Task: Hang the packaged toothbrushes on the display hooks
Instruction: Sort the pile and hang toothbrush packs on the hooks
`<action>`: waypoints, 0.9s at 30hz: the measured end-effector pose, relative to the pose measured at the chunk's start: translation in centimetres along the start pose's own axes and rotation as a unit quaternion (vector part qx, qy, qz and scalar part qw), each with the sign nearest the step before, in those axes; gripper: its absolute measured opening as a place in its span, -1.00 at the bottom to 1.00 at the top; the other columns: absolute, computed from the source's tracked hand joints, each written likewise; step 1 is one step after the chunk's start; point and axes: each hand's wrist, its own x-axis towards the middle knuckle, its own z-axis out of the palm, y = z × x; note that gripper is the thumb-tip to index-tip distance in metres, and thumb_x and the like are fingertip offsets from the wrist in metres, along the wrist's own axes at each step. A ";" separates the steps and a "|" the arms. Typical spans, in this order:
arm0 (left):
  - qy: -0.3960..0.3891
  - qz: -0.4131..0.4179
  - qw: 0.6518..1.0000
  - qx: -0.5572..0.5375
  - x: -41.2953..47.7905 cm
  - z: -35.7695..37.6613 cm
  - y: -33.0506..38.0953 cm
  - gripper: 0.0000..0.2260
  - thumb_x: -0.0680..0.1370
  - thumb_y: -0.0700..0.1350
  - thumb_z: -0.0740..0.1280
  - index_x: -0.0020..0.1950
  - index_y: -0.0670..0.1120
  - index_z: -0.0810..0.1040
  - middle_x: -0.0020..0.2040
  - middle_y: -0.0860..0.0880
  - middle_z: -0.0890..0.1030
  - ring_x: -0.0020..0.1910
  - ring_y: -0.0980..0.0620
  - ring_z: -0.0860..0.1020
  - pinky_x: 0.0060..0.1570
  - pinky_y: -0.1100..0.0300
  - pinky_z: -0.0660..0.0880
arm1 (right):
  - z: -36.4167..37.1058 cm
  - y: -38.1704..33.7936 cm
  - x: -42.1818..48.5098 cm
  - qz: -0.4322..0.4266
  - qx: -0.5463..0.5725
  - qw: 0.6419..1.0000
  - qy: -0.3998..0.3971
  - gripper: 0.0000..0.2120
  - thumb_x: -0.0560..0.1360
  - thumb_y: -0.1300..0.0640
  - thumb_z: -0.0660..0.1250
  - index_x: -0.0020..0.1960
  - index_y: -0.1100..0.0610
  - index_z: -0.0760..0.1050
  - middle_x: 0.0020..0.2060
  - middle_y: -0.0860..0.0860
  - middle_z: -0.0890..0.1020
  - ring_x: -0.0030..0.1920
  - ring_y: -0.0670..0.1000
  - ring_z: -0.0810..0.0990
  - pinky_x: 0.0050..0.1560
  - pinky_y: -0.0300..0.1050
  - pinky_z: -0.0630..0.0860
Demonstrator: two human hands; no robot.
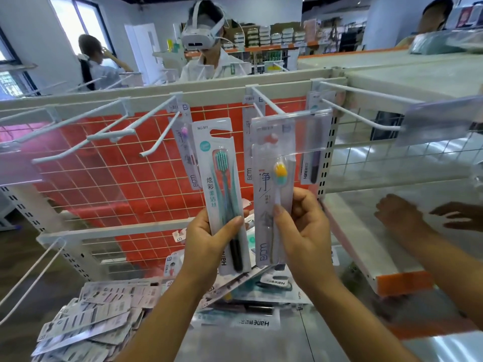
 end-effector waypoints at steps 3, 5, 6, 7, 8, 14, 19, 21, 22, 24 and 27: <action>0.012 -0.006 1.000 0.003 0.1 -0.1 -0.1 -0.67 0.36 -0.05 0.48 0.08 -0.10 0.59 -0.05 -0.06 0.71 -0.05 -0.06 0.68 -0.08 0.08 0.63 | 0.1 0.0 0.3 0.004 0.009 1.000 0.005 -0.83 0.46 0.09 0.29 0.02 0.13 0.48 -0.14 -0.09 0.66 -0.13 -0.09 0.65 -0.12 -0.22 0.60; 0.009 -0.006 1.000 0.005 0.2 -0.1 -0.2 -0.68 0.33 -0.05 0.44 0.06 -0.07 0.59 -0.10 0.00 0.71 -0.08 -0.01 0.68 -0.14 0.17 0.61 | 0.1 0.1 0.4 -0.005 0.010 1.000 0.014 -0.81 0.46 0.10 0.29 0.03 0.15 0.48 -0.13 -0.09 0.66 -0.12 -0.09 0.65 -0.13 -0.24 0.59; 0.008 -0.007 1.000 0.005 0.3 -0.2 -0.2 -0.69 0.33 -0.05 0.43 0.05 -0.07 0.59 -0.12 0.02 0.71 -0.10 0.02 0.68 -0.16 0.20 0.60 | 0.2 0.2 0.5 -0.010 0.011 1.000 0.021 -0.82 0.46 0.11 0.29 0.03 0.15 0.48 -0.13 -0.09 0.66 -0.11 -0.09 0.65 -0.13 -0.25 0.59; 0.007 -0.008 1.000 0.004 0.4 -0.2 -0.2 -0.70 0.33 -0.06 0.42 0.05 -0.07 0.59 -0.12 0.04 0.72 -0.11 0.04 0.68 -0.18 0.22 0.60 | 0.2 0.3 0.5 -0.013 0.012 0.999 0.030 -0.84 0.47 0.13 0.29 0.02 0.15 0.48 -0.14 -0.11 0.66 -0.12 -0.10 0.65 -0.14 -0.26 0.58; 0.007 -0.010 1.000 0.002 0.4 -0.3 -0.3 -0.70 0.34 -0.07 0.42 0.05 -0.08 0.58 -0.12 0.04 0.72 -0.11 0.06 0.68 -0.18 0.24 0.59 | 0.2 0.5 0.6 -0.014 0.012 0.999 0.037 -0.88 0.49 0.17 0.29 0.02 0.15 0.48 -0.15 -0.14 0.66 -0.13 -0.12 0.65 -0.15 -0.28 0.58; 0.004 -0.013 1.000 -0.004 1.0 -0.5 -0.4 -0.72 0.36 -0.11 0.42 0.05 -0.10 0.58 -0.12 0.04 0.72 -0.11 0.09 0.68 -0.17 0.26 0.59 | 0.1 1.7 1.6 -0.013 -0.029 0.999 0.035 -0.90 0.55 0.32 0.28 0.02 0.17 0.48 -0.17 -0.13 0.65 -0.16 -0.14 0.62 -0.14 -0.27 0.58; 0.003 -0.016 1.000 -0.010 1.6 -0.6 -0.8 -0.74 0.37 -0.11 0.43 0.05 -0.06 0.59 -0.09 0.01 0.72 -0.07 0.06 0.68 -0.12 0.20 0.60 | 0.4 3.3 3.3 0.024 -0.044 0.998 0.046 -0.92 0.55 0.23 0.29 0.03 0.10 0.48 -0.13 -0.03 0.65 -0.11 -0.09 0.64 -0.12 -0.23 0.59; 0.007 -0.021 1.000 -0.007 1.8 -0.8 -1.0 -0.73 0.37 -0.11 0.52 0.04 -0.03 0.60 -0.06 -0.02 0.72 -0.04 0.04 0.68 -0.10 0.18 0.61 | 0.5 4.0 4.6 0.028 -0.058 0.997 0.048 -0.94 0.57 0.19 0.29 0.01 0.06 0.47 -0.12 0.01 0.64 -0.11 -0.05 0.64 -0.13 -0.20 0.60; 0.010 -0.023 1.000 -0.004 2.0 -1.0 -1.1 -0.73 0.37 -0.11 0.53 0.03 -0.02 0.60 -0.05 -0.03 0.72 -0.04 0.02 0.68 -0.10 0.17 0.61 | 0.6 4.3 5.3 0.032 -0.065 0.996 0.049 -0.95 0.57 0.17 0.28 -0.01 0.04 0.47 -0.12 0.02 0.64 -0.10 -0.02 0.64 -0.13 -0.16 0.61; 0.017 -0.026 1.000 -0.001 2.3 -1.2 -1.3 -0.75 0.36 -0.09 0.45 0.03 -0.01 0.61 -0.03 -0.07 0.71 -0.03 -0.01 0.68 -0.09 0.14 0.62 | 0.8 5.2 7.0 0.042 -0.085 0.994 0.057 -0.95 0.58 0.16 0.28 -0.05 0.04 0.47 -0.15 0.04 0.62 -0.12 0.03 0.62 -0.13 -0.06 0.62; 0.025 -0.031 0.999 0.009 2.7 -1.4 -1.5 -0.78 0.41 -0.15 0.49 0.04 -0.03 0.61 -0.06 -0.06 0.71 -0.09 0.03 0.68 -0.15 0.19 0.61 | 1.3 6.7 9.8 0.069 -0.121 0.987 0.081 -0.89 0.58 0.10 0.28 0.01 0.14 0.51 -0.20 0.11 0.62 -0.19 0.06 0.60 -0.15 0.11 0.61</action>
